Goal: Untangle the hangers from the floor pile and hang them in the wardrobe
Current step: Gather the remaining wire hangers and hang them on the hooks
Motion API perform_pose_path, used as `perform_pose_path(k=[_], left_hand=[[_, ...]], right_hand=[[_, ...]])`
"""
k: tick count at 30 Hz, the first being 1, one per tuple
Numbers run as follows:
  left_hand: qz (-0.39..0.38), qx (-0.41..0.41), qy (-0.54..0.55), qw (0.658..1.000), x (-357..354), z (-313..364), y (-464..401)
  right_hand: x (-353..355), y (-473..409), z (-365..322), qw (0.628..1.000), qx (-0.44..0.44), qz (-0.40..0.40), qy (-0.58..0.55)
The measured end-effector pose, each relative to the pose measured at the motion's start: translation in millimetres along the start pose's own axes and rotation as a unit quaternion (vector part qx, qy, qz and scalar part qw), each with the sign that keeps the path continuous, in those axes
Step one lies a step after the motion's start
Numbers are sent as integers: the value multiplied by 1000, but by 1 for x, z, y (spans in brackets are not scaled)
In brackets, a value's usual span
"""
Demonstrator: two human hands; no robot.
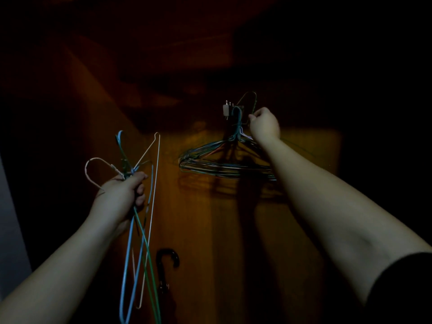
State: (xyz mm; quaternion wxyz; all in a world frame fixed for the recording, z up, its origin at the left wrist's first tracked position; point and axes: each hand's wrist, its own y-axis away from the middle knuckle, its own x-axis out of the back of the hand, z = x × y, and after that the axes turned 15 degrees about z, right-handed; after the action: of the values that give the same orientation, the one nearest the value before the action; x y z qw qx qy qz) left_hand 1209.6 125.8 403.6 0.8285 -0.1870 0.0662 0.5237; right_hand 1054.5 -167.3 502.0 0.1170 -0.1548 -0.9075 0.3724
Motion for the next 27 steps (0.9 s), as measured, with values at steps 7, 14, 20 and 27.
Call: perform_pose_path(k=[7, 14, 20, 27], left_hand=[[-4, -1, -2, 1000, -1, 1, -1], [-5, 9, 6, 1000, 2, -1, -8], [-15, 2, 2, 1000, 6, -5, -11], [-2, 6, -5, 1000, 10, -9, -15]], right_hand=[[-16, 0, -11, 1000, -12, -4, -17], [-26, 7, -4, 999, -20, -27, -33], [-33, 20, 3, 998, 6, -61, -4], [-40, 19, 7, 998, 22, -53, 10]])
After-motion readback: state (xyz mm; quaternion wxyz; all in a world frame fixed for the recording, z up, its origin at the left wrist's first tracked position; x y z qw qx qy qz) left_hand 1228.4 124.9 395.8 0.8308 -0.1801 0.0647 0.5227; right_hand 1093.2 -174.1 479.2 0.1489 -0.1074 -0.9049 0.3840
